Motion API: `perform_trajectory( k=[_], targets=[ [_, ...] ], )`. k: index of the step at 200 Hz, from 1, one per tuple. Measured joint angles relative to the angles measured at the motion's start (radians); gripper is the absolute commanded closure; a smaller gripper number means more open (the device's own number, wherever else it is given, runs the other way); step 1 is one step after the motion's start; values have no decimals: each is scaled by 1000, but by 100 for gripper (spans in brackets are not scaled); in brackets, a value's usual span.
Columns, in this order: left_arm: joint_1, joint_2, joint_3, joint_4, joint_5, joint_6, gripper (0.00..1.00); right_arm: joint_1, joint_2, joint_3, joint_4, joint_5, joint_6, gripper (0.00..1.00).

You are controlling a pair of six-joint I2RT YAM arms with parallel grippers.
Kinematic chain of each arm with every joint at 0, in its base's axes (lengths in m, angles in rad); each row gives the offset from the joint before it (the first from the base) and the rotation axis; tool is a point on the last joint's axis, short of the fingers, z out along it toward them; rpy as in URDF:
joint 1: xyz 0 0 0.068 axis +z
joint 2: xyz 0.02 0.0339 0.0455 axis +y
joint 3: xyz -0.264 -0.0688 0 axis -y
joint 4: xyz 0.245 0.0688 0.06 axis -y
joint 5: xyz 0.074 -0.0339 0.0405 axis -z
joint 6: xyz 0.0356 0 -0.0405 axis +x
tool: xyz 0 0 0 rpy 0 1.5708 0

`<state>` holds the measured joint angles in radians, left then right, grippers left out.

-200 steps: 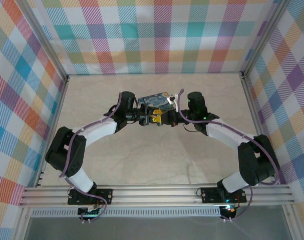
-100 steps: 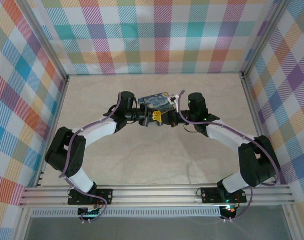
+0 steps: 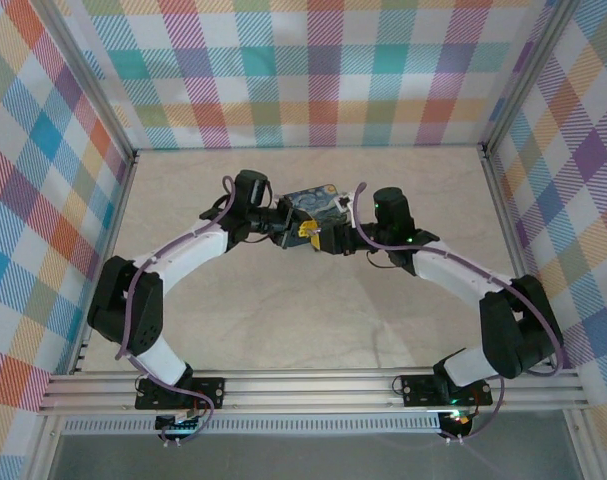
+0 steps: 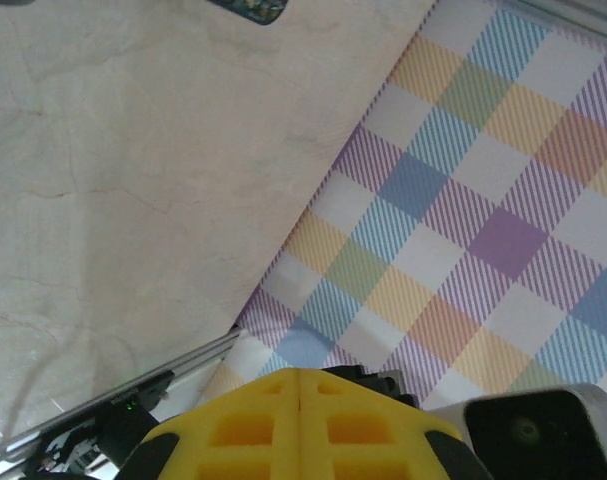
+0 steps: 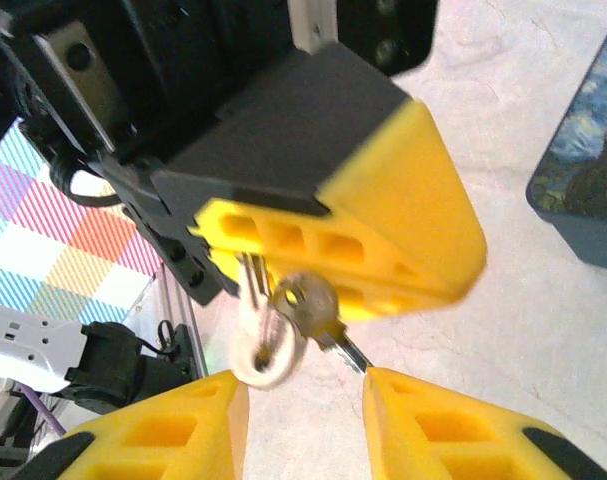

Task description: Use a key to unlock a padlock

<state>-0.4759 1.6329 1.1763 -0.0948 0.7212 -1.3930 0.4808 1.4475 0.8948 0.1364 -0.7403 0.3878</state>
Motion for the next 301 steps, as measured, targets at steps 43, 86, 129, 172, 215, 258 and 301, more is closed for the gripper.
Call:
perform_trajectory(
  k=[43, 86, 129, 172, 215, 258, 301],
  targets=[
    [1, 11, 17, -50, 0, 142, 100, -14, -51, 10, -97, 63, 53, 57],
    [1, 19, 74, -80, 3, 284, 100, -37, -50, 19, -109, 75, 214, 52],
    [1, 42, 79, -72, 11, 324, 100, -37, -2, -7, -12, 63, 431, 51],
    [1, 43, 80, -72, 6, 422, 100, -28, -21, -22, 48, 55, 471, 51],
    [1, 43, 84, -71, 7, 445, 100, -13, -4, -7, 60, 16, 464, 53],
    [1, 44, 84, -71, 7, 445, 100, 11, 31, -3, 72, 2, 465, 56],
    [1, 45, 84, -71, 7, 445, 100, 25, 66, 26, 90, -6, 465, 65]
  ],
)
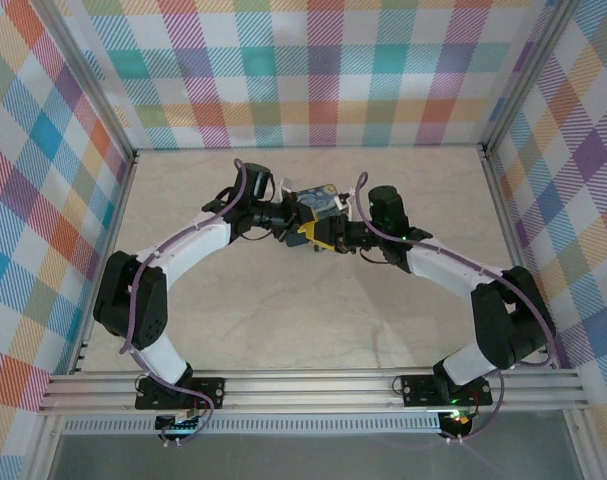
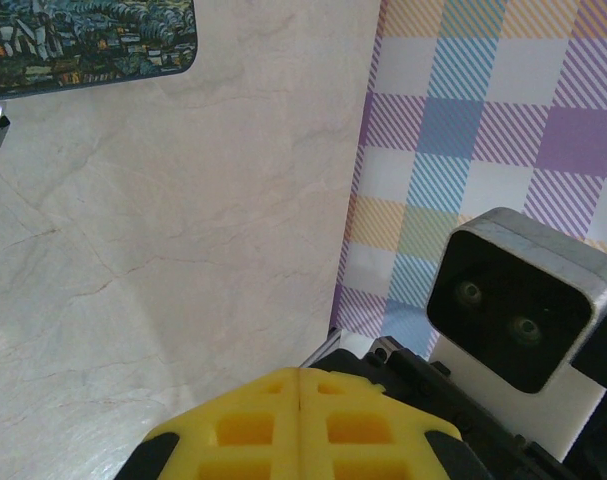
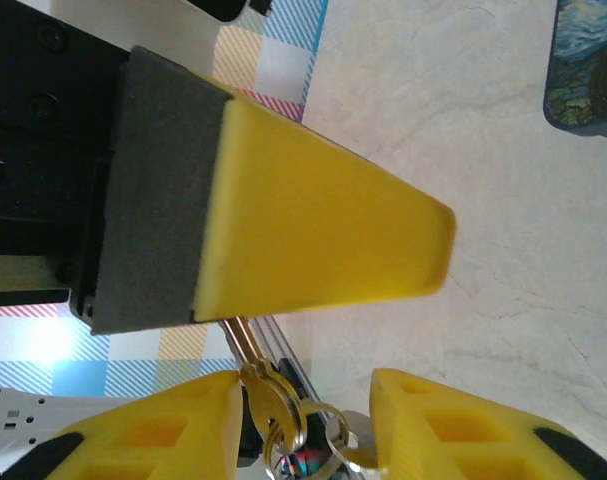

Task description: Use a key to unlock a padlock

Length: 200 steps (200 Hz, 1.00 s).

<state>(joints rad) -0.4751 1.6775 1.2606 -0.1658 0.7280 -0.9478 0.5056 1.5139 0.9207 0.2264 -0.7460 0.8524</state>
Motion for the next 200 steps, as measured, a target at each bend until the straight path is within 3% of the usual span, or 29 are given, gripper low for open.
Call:
perform_trajectory(
  k=[71, 102, 120, 151, 159, 179, 200],
  targets=[
    [0, 16, 1, 0, 12, 0, 100, 6, 14, 23, -11, -23, -23, 80],
    [0, 26, 14, -10, 12, 5, 100, 6, 17, 36, -24, -34, -33, 98],
    [1, 32, 31, -29, 12, 16, 100, 5, 19, 44, -32, -31, -29, 100],
    [8, 50, 66, -92, 0, 32, 91, 6, 30, 57, -47, -26, -4, 100],
    [11, 56, 73, -106, -3, 34, 84, 7, 31, 58, -53, -23, 4, 100],
    [17, 64, 91, -139, -10, 45, 52, 10, 31, 60, -75, -20, 26, 100],
    [40, 64, 107, -171, -15, 49, 37, 11, 34, 69, -99, -13, 47, 100]
  ],
)
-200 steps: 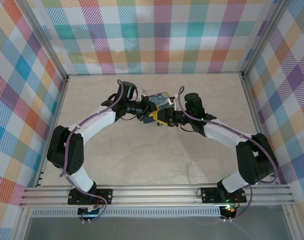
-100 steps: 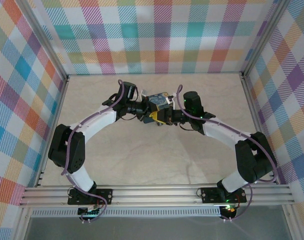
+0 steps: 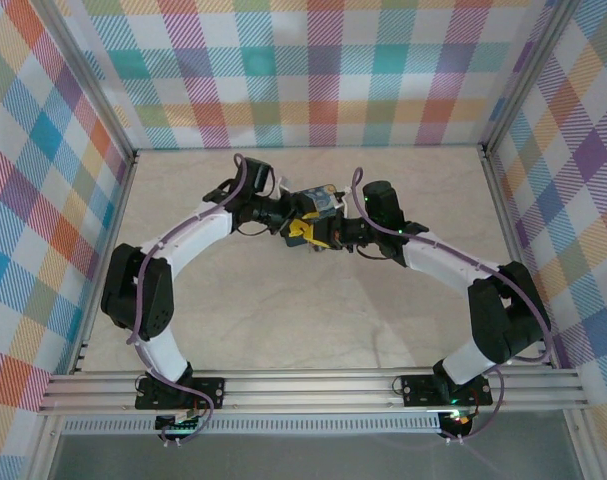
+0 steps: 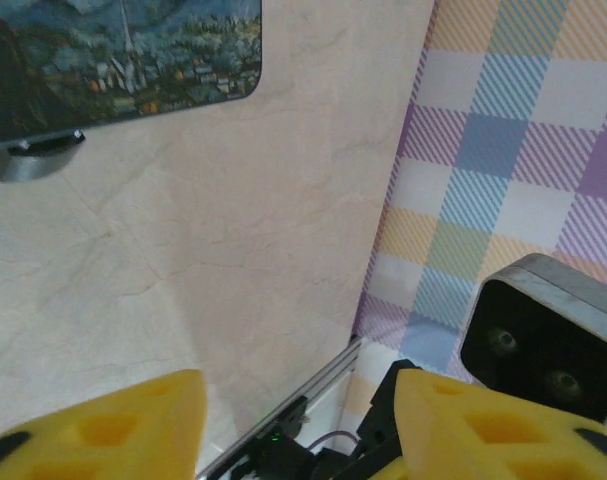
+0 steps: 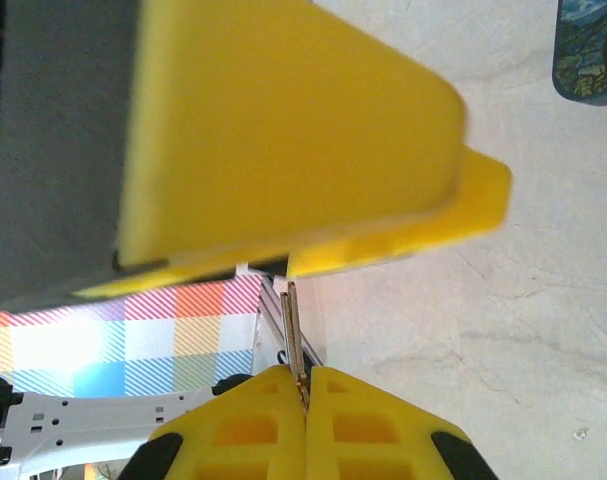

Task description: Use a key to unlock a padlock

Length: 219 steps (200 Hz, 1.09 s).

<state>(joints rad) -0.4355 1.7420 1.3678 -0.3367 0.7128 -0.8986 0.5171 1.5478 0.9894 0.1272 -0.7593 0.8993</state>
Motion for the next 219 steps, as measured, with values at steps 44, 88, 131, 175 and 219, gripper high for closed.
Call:
perform_trajectory(
  k=[44, 88, 131, 175, 219],
  targets=[
    [61, 0, 5, -27, 0, 4, 38, -8, -1, 8, -43, 43, 23, 100],
    [64, -50, -168, 154, 24, -182, 50, -59, -53, -7, -14, 204, 187, 100],
    [37, -80, -348, 356, 27, -531, 40, -68, -53, 5, 45, 316, 320, 100],
    [11, -86, -447, 488, -19, -856, 35, -38, -18, 31, 114, 337, 335, 100],
    [-6, -87, -421, 531, -38, -984, 35, 11, -4, 31, 145, 340, 292, 100]
  ],
)
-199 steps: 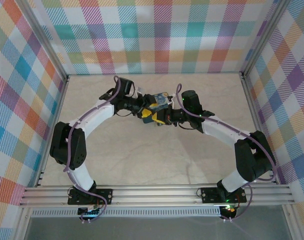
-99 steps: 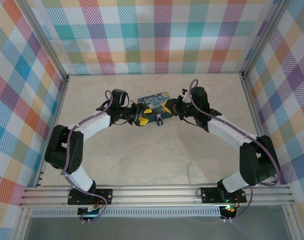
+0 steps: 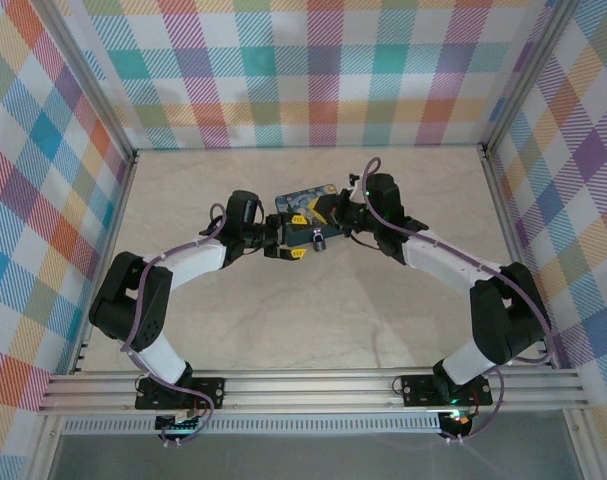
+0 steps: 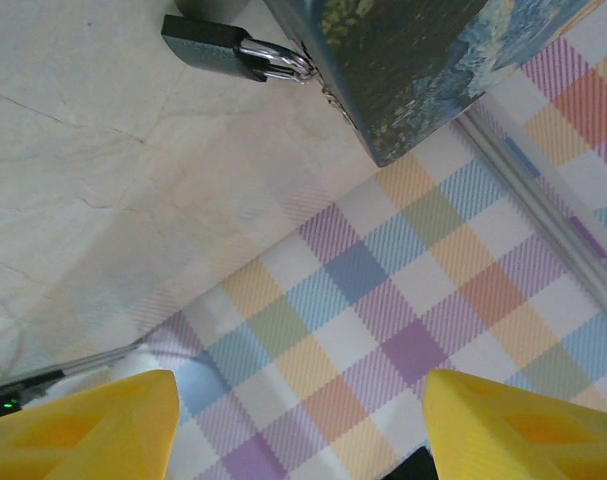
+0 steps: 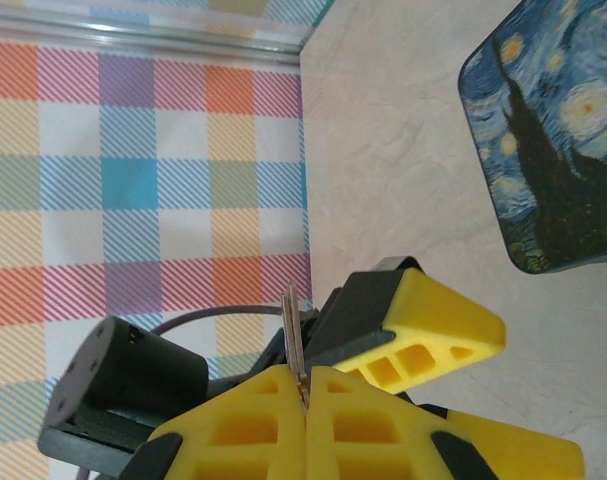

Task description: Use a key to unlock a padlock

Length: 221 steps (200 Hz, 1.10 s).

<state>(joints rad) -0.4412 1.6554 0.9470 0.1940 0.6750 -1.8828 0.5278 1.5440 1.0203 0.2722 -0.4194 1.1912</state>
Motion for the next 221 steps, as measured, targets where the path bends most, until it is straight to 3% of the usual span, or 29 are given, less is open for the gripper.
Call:
perform_trajectory(
  k=[45, 113, 171, 221],
  targets=[
    [-1, 0, 4, 41, -30, -86, 39, 24, 5, 0, 29, 5, -41, 100],
    [-1, -6, 24, 98, -56, -86, 50, 50, 46, -21, 85, 27, -64, 100],
    [-1, -14, 23, 112, -67, -86, 77, 55, 48, -34, 111, 38, -71, 100],
    [-1, -24, 18, 123, -71, -86, 91, 56, 48, -63, 139, 42, -70, 100]
  ],
)
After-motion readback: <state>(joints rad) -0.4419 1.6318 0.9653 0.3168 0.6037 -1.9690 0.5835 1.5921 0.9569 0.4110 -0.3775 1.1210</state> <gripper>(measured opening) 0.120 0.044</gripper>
